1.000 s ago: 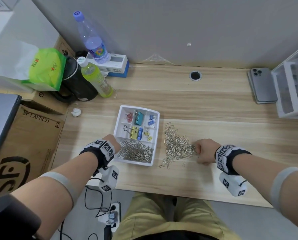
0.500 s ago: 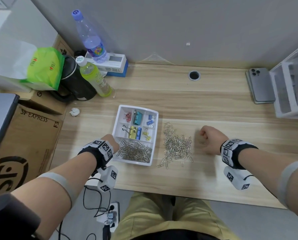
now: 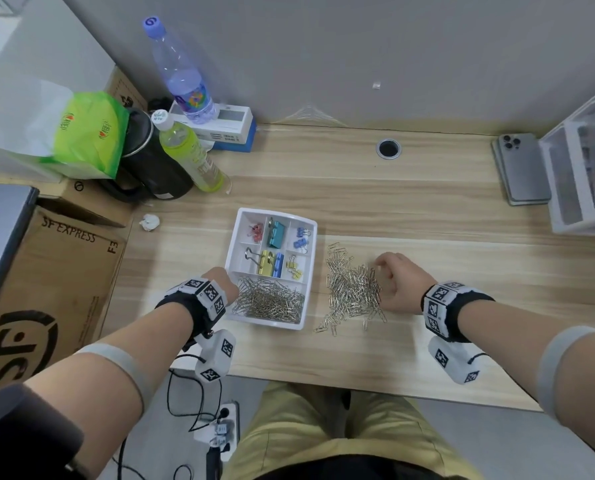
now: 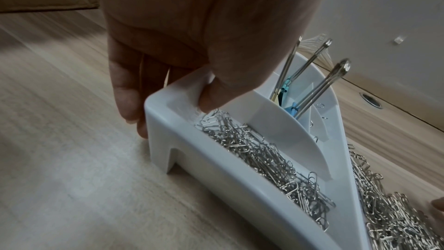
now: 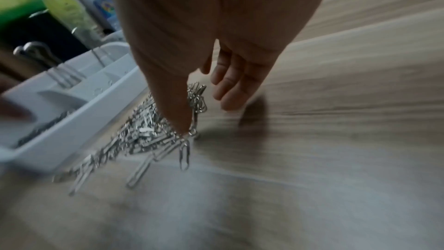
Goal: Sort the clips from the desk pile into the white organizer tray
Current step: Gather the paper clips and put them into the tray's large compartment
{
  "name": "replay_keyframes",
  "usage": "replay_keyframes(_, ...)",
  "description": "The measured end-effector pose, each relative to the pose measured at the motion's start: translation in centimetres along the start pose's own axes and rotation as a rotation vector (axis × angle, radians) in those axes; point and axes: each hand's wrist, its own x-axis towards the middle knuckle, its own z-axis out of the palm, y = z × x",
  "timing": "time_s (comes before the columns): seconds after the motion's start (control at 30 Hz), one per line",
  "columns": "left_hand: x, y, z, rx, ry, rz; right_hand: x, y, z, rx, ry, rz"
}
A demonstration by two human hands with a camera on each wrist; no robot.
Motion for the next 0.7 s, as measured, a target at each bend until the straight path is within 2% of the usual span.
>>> replay_keyframes(0.13,0.0,-0.1,0.0,-0.035,0.005,-0.002,-0.7,-0.4,0.6,-0.220,-0.116,-0.037)
replay_keyframes(0.4,-0.1,-0.2,0.1,-0.042,0.012,0.007,0.2,-2.9,2.3,-0.003,0.013,-0.006)
replay_keyframes(0.7,0.3,-0.4,0.3,-0.071,0.020,-0.005,0.2,-4.4,2.5,-0.108,0.083,-0.014)
